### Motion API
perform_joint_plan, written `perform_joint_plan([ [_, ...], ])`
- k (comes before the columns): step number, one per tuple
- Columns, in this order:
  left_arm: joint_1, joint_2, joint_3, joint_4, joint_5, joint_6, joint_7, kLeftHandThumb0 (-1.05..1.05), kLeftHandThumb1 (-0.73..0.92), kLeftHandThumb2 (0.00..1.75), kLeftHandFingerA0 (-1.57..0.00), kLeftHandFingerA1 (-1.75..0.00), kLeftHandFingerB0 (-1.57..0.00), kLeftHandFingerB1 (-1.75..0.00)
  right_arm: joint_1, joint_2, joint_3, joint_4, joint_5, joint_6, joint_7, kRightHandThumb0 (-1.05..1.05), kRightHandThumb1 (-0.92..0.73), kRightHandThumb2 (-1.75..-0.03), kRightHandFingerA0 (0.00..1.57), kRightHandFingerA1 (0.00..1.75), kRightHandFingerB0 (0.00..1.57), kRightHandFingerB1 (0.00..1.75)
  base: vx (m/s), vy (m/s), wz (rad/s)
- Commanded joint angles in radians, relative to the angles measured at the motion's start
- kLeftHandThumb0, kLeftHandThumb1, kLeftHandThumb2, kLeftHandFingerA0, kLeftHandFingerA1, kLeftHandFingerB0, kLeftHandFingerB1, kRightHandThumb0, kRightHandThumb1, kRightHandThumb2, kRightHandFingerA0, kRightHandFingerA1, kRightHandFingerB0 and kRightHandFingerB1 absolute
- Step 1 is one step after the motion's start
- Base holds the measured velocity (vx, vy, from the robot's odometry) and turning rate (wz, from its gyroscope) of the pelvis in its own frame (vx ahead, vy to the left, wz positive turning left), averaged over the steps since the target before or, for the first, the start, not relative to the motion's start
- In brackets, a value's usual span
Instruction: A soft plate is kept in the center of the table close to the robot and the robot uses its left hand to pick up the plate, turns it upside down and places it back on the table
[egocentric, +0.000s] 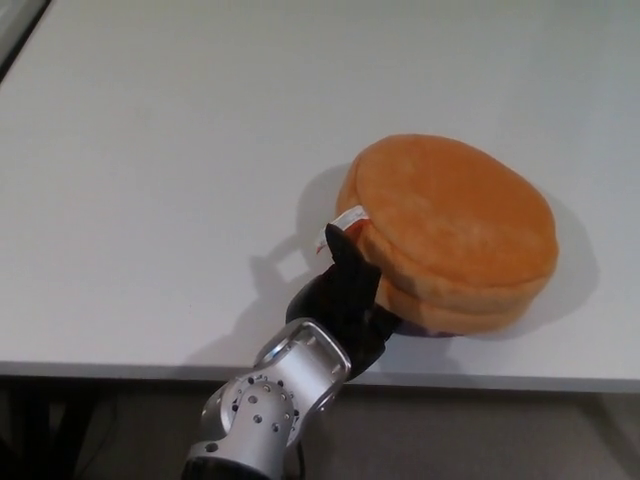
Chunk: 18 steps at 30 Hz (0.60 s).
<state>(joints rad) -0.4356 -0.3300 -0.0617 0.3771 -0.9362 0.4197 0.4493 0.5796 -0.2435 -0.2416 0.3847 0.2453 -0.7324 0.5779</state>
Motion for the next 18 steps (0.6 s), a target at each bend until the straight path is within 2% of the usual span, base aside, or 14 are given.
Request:
perform_joint_plan([
  [1, -0.011, -0.25, 0.029, -0.035, 0.056, -0.045, 0.234, -1.05, 0.91, 0.74, 0.0, 0.0, 0.0, 0.0, 0.0, -0.022, -0.003, 0.002, 0.02, 0.035, 0.008, -0.69, -0.82, -0.65, 0.53, 0.45, 0.29, 0.32, 0.0, 0.0, 0.0],
  [2, -0.027, -0.249, 0.026, -0.042, 0.077, -0.026, 0.302, -1.0, 0.92, 0.9, 0.0, 0.0, 0.0, 0.0, 0.0, -0.022, -0.003, 0.001, 0.02, 0.039, 0.007, -0.7, -0.81, -0.66, 0.53, 0.44, 0.29, 0.32, 0.0, 0.0, 0.0],
  [3, -0.043, -0.249, 0.02, -0.042, 0.11, -0.027, 0.359, -0.95, 0.92, 0.9, 0.0, 0.0, 0.0, 0.0, -0.005, -0.023, -0.004, 0.002, 0.018, 0.035, 0.005, -0.69, -0.81, -0.65, 0.52, 0.44, 0.29, 0.31, 0.0, 0.0, 0.0],
  [7, -0.045, -0.262, 0.013, -0.043, 0.15, -0.047, 0.44, -0.93, 0.92, 0.88, 0.0, 0.0, 0.0, 0.0, -0.002, -0.027, -0.008, -0.006, 0.019, 0.037, 0.004, -0.7, -0.82, -0.66, 0.53, 0.44, 0.29, 0.31, 0.0, 0.0, 0.0],
  [8, -0.03, -0.252, -0.003, -0.05, 0.167, -0.034, 0.451, -0.95, 0.92, 0.93, 0.0, 0.0, 0.0, 0.0, 0.003, -0.025, -0.007, -0.015, 0.025, 0.047, 0.006, -0.7, -0.81, -0.65, 0.53, 0.44, 0.3, 0.31, 0.0, 0.0, 0.0],
  [18, 0.032, -0.234, -0.052, -0.066, 0.207, -0.045, 0.454, -0.93, 0.92, 0.83, 0.0, 0.0, 0.0, 0.0, 0.003, -0.021, -0.007, 0.01, 0.026, 0.021, 0.019, -0.68, -0.82, -0.65, 0.56, 0.44, 0.29, 0.31, 0.0, 0.0, 0.0],
])
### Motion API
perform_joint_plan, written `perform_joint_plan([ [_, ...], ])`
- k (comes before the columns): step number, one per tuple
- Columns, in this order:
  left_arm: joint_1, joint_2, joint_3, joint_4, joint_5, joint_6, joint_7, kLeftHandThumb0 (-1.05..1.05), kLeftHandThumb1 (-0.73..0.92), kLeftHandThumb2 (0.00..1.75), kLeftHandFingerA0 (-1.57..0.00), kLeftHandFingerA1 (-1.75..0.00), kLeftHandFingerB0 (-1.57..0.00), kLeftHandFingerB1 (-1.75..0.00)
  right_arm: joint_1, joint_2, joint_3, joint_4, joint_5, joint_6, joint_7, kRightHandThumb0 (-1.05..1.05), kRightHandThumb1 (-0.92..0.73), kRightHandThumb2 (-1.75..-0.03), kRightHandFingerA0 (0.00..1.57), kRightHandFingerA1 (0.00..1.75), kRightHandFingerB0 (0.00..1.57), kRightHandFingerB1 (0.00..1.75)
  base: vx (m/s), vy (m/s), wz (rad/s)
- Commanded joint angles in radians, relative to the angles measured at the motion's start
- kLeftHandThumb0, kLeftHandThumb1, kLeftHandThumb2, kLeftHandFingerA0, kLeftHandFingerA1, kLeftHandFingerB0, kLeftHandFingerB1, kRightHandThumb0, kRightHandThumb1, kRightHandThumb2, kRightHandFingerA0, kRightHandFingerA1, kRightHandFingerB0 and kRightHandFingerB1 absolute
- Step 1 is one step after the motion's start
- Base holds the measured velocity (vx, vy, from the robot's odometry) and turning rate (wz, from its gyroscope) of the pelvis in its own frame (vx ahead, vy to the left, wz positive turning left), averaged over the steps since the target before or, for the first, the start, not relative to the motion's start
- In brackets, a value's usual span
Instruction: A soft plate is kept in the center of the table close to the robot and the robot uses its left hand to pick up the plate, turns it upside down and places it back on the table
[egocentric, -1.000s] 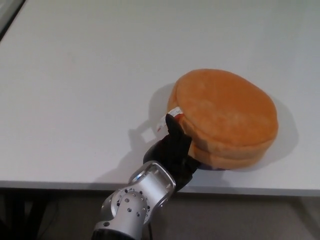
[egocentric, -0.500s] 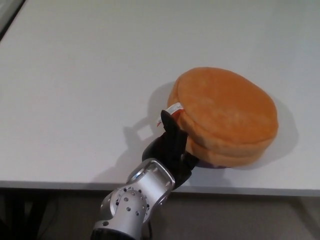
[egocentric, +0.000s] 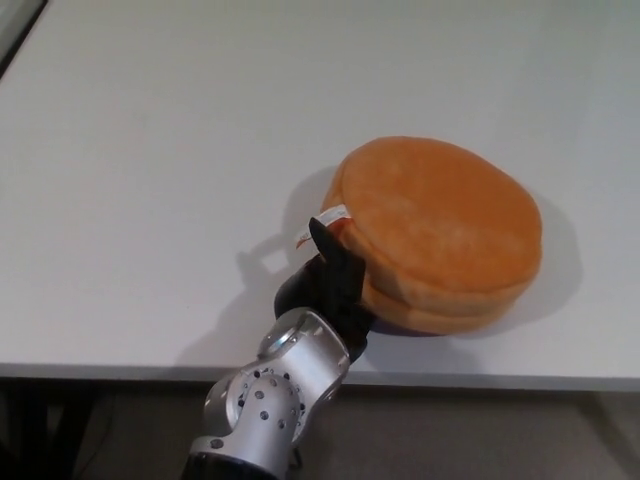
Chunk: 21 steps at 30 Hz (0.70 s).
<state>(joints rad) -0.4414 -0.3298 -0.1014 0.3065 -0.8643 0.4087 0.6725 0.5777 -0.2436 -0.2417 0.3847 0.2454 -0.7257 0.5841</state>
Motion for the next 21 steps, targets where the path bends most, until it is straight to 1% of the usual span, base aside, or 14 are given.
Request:
perform_joint_plan([
  [1, 0.028, -0.23, -0.026, -0.002, 0.151, -0.034, 0.238, -0.95, 0.92, 0.92, 0.0, 0.0, 0.0, 0.0, 0.0, -0.018, -0.007, 0.01, 0.012, 0.009, -0.001, -0.69, -0.82, -0.66, 0.54, 0.44, 0.29, 0.32, 0.0, 0.0, 0.0],
  [6, 0.028, -0.226, -0.042, -0.019, 0.176, -0.037, 0.266, -0.94, 0.92, 0.91, 0.0, 0.0, 0.0, 0.0, 0.007, -0.02, -0.003, -0.012, 0.017, 0.027, 0.005, -0.68, -0.82, -0.66, 0.53, 0.45, 0.3, 0.32, 0.0, 0.0, 0.0],
  [7, 0.015, -0.209, -0.068, -0.038, 0.213, 0.006, 0.314, -0.89, 0.9, 0.94, 0.0, 0.0, 0.0, 0.0, 0.009, -0.022, -0.005, -0.019, 0.025, 0.033, 0.007, -0.73, -0.68, -1.01, 0.5, 0.58, 0.23, 0.47, 0.0, 0.0, 0.0],
  [8, 0.004, -0.195, -0.082, -0.043, 0.227, 0.036, 0.325, -0.91, 0.92, 0.83, 0.0, 0.0, 0.0, 0.0, 0.007, -0.023, -0.006, -0.02, 0.025, 0.032, 0.007, -0.73, -0.68, -1.01, 0.5, 0.58, 0.24, 0.47, 0.0, 0.0, 0.0],
  [9, -0.004, -0.172, -0.105, -0.053, 0.24, 0.075, 0.322, -0.89, 0.92, 0.99, 0.0, 0.0, 0.0, 0.0, 0.006, -0.023, -0.006, -0.018, 0.027, 0.029, 0.008, -0.69, -0.81, -0.65, 0.56, 0.46, 0.3, 0.32, 0.0, 0.0, 0.0],
  [10, -0.01, -0.145, -0.132, -0.065, 0.255, 0.118, 0.314, -0.89, 0.92, 0.99, 0.0, 0.0, 0.0, 0.0, 0.005, -0.023, -0.007, -0.015, 0.029, 0.024, 0.012, -0.69, -0.81, -0.65, 0.56, 0.46, 0.3, 0.32, 0.0, 0.0, 0.0],
  [11, 0.003, -0.124, -0.162, -0.086, 0.281, 0.124, 0.308, -0.9, 0.92, 0.95, 0.0, 0.0, 0.0, 0.0, 0.003, -0.024, -0.007, -0.014, 0.033, 0.029, 0.015, -0.69, -0.81, -0.65, 0.53, 0.45, 0.29, 0.32, 0.0, 0.0, 0.0],
  [14, 0.035, -0.08, -0.229, -0.114, 0.354, 0.124, 0.302, -0.89, 0.91, 0.98, 0.0, 0.0, 0.0, 0.0, 0.005, -0.023, -0.005, -0.015, 0.033, 0.032, 0.018, -0.68, -0.81, -0.65, 0.53, 0.44, 0.29, 0.31, 0.0, 0.0, 0.0],
  [15, 0.053, -0.066, -0.253, -0.118, 0.385, 0.122, 0.311, -0.9, 0.92, 0.92, 0.0, 0.0, 0.0, 0.0, 0.008, -0.024, -0.005, -0.02, 0.033, 0.037, 0.019, -0.69, -0.81, -0.65, 0.52, 0.44, 0.29, 0.31, 0.0, 0.0, 0.0],
  [19, 0.144, -0.012, -0.335, -0.154, 0.459, 0.094, 0.312, -0.89, 0.92, 0.9, 0.0, 0.0, 0.0, 0.0, 0.017, -0.026, -0.007, -0.033, 0.042, 0.05, 0.024, -0.7, -0.81, -0.65, 0.52, 0.44, 0.29, 0.31, 0.0, 0.0, 0.0],
  [20, 0.182, 0.017, -0.36, -0.174, 0.477, 0.082, 0.299, -0.9, 0.91, 0.86, 0.0, 0.0, 0.0, 0.0, 0.004, -0.027, -0.01, -0.009, 0.039, 0.032, 0.027, -0.73, -0.67, -1.01, 0.45, 0.56, 0.22, 0.46, 0.0, 0.0, 0.0],
  [21, 0.195, 0.029, -0.374, -0.177, 0.491, 0.073, 0.298, -0.89, 0.92, 0.82, 0.0, 0.0, 0.0, 0.0, 0.0, -0.029, -0.013, -0.003, 0.035, 0.027, 0.025, -0.74, -0.68, -1.01, 0.46, 0.56, 0.21, 0.46, 0.0, 0.0, 0.0],
])
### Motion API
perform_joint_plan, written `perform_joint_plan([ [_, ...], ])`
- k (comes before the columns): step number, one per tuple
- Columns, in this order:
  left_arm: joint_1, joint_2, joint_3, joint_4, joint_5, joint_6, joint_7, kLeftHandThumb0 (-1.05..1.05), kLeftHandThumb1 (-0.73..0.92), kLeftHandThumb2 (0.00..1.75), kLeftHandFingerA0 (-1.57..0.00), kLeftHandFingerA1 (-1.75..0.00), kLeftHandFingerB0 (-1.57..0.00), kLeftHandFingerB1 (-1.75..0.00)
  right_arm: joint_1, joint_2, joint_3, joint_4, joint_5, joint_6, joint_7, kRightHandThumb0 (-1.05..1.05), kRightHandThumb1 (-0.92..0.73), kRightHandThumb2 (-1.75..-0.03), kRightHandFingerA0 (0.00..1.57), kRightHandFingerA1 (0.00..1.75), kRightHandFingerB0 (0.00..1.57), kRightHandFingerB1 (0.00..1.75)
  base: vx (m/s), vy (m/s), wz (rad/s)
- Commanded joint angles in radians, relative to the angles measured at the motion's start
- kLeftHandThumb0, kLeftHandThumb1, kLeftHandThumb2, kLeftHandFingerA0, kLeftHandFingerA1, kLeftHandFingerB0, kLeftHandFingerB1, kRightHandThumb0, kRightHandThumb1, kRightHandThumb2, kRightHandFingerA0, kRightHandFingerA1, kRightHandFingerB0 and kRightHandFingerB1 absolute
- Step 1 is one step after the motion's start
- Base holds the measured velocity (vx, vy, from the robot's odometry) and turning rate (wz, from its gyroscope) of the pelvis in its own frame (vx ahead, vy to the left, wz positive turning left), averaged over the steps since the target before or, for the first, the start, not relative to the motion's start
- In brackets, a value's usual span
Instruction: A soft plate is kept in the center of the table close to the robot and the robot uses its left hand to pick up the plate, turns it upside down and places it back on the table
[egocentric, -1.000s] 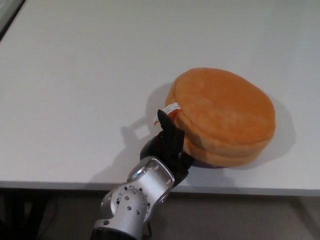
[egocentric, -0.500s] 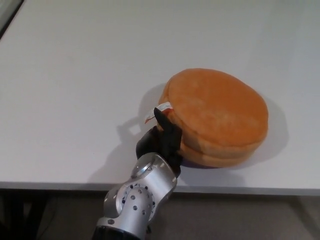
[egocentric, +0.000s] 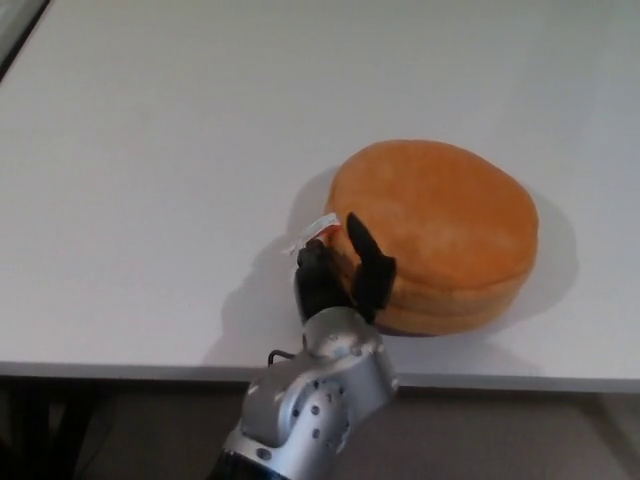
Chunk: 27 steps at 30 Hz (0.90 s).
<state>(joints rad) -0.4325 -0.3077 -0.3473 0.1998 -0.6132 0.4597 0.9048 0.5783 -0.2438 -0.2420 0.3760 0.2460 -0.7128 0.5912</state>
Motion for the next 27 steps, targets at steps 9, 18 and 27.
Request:
perform_joint_plan([
  [9, 0.434, 0.261, -0.334, -0.354, 0.397, 0.01, -0.001, -0.9, 0.92, 0.79, 0.0, 0.0, 0.0, 0.0, -0.009, -0.026, -0.018, 0.002, 0.044, 0.013, 0.025, -0.68, -0.82, -0.66, 0.55, 0.45, 0.28, 0.31, 0.0, 0.0, 0.0],
  [18, 0.679, 0.56, -0.521, -0.66, 0.599, -0.124, -0.118, -1.0, 0.92, 1.19, 0.0, -0.07, 0.0, 0.0, -0.009, -0.023, -0.018, 0.011, 0.048, 0.016, 0.029, -0.68, -0.82, -0.66, 0.54, 0.44, 0.29, 0.31, 0.0, 0.0, 0.0],
  [27, 0.87, 0.797, -0.54, -0.595, 0.669, -0.659, -0.276, -0.85, 0.92, 0.7, -0.19, -0.37, -0.14, -0.26, -0.005, -0.022, -0.016, 0.009, 0.033, 0.017, 0.016, -0.68, -0.82, -0.66, 0.56, 0.44, 0.29, 0.31, 0.0, 0.0, 0.0],
])
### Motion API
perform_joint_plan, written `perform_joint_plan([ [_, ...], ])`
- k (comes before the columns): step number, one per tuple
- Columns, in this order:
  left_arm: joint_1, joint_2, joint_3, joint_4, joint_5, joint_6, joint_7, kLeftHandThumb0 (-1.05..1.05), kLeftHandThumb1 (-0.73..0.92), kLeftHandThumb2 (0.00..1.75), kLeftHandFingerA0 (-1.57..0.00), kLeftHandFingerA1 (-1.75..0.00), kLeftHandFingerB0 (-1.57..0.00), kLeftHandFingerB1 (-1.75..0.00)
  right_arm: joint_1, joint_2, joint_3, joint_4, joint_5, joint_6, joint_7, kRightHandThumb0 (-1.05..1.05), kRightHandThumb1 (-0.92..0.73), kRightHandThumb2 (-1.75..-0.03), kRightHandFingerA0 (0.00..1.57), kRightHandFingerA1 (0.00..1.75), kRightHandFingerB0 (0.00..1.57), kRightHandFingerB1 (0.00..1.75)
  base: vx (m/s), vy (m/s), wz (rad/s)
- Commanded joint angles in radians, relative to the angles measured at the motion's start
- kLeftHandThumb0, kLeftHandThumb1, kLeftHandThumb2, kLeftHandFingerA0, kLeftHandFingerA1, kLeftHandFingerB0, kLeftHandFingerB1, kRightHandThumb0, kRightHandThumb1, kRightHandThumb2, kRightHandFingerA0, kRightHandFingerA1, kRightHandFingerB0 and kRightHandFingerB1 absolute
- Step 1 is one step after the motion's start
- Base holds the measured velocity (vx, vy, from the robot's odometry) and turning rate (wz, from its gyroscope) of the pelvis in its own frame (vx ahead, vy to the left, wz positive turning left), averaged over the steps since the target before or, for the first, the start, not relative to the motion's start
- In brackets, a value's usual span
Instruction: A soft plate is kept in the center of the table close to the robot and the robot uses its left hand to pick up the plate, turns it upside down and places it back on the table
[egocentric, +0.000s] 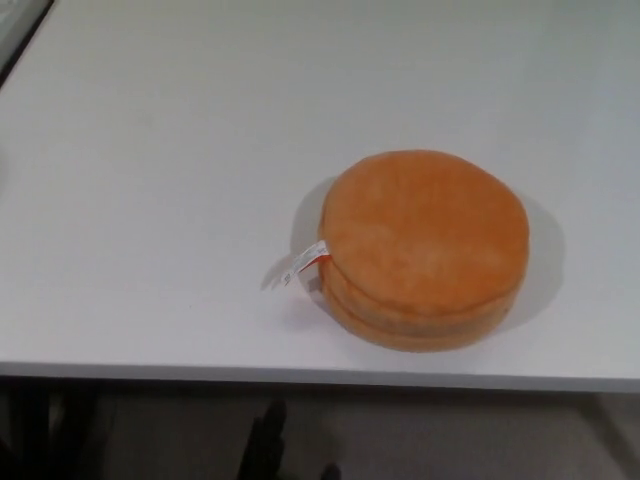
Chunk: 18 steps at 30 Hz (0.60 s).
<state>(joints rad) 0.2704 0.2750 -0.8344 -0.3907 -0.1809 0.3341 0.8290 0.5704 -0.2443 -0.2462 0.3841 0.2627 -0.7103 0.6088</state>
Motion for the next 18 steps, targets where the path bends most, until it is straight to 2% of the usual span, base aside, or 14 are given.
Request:
perform_joint_plan([
  [1, 0.177, 0.227, -0.051, 0.003, 0.239, -0.557, -0.208, -0.85, 0.92, 0.7, -0.19, -0.37, -0.14, -0.26, 0.001, -0.02, -0.012, 0.003, 0.016, 0.011, -0.002, -0.68, -0.82, -0.66, 0.56, 0.44, 0.29, 0.31, 0.0, 0.0, 0.0],
  [7, 0.255, 0.316, -0.026, 0.115, 0.221, -0.769, -0.275, -0.81, 0.91, 0.68, -0.21, -0.42, -0.22, -0.28, 0.003, -0.023, -0.013, -0.007, 0.027, 0.022, 0.003, -0.67, -0.82, -0.66, 0.53, 0.45, 0.29, 0.32, 0.0, 0.0, 0.0],
  [11, 0.285, 0.351, 0.003, 0.19, 0.219, -0.862, -0.294, -0.81, 0.91, 0.68, -0.22, -0.42, -0.22, -0.28, -0.001, -0.025, -0.018, -0.003, 0.036, 0.016, 0.009, -0.67, -0.82, -0.65, 0.54, 0.45, 0.29, 0.32, 0.0, 0.0, 0.0],
  [12, 0.307, 0.37, 0.03, 0.248, 0.191, -0.937, -0.316, -0.8, 0.91, 0.69, -0.26, -0.43, -0.22, -0.28, -0.002, -0.024, -0.019, 0.003, 0.033, 0.007, 0.007, -0.68, -0.82, -0.66, 0.54, 0.45, 0.29, 0.32, 0.0, 0.0, 0.0],
  [13, 0.317, 0.374, 0.044, 0.276, 0.179, -0.969, -0.323, -0.79, 0.72, 1.05, -0.23, -0.52, -0.17, -0.43, -0.004, -0.025, -0.02, 0.007, 0.033, 0.005, 0.009, -0.68, -0.82, -0.66, 0.54, 0.45, 0.29, 0.31, 0.0, 0.0, 0.0],
  [14, 0.321, 0.374, 0.05, 0.286, 0.175, -0.981, -0.327, -0.79, 0.72, 1.05, -0.23, -0.52, -0.17, -0.43, -0.004, -0.025, -0.02, 0.009, 0.033, 0.004, 0.01, -0.68, -0.82, -0.66, 0.54, 0.45, 0.29, 0.31, 0.0, 0.0, 0.0],
  [15, 0.341, 0.351, 0.094, 0.349, 0.114, -1.058, -0.352, -0.8, 0.86, 0.66, -0.34, -0.46, -0.29, -0.3, -0.008, -0.027, -0.019, 0.015, 0.031, 0.006, 0.011, -0.69, -0.82, -0.66, 0.52, 0.45, 0.28, 0.31, 0.0, 0.0, 0.0],
  [16, 0.343, 0.348, 0.099, 0.357, 0.107, -1.068, -0.356, -0.8, 0.86, 0.66, -0.34, -0.46, -0.29, -0.3, -0.009, -0.027, -0.019, 0.016, 0.031, 0.007, 0.011, -0.69, -0.82, -0.66, 0.52, 0.45, 0.28, 0.31, 0.0, 0.0, 0.0],
  [18, 0.348, 0.326, 0.145, 0.419, 0.11, -1.116, -0.329, -0.8, 0.84, 0.66, -0.46, -0.54, -0.36, -0.33, -0.01, -0.023, -0.018, 0.016, 0.034, 0.013, 0.009, -0.69, -0.82, -0.65, 0.52, 0.45, 0.28, 0.32, 0.0, 0.0, 0.0],
])
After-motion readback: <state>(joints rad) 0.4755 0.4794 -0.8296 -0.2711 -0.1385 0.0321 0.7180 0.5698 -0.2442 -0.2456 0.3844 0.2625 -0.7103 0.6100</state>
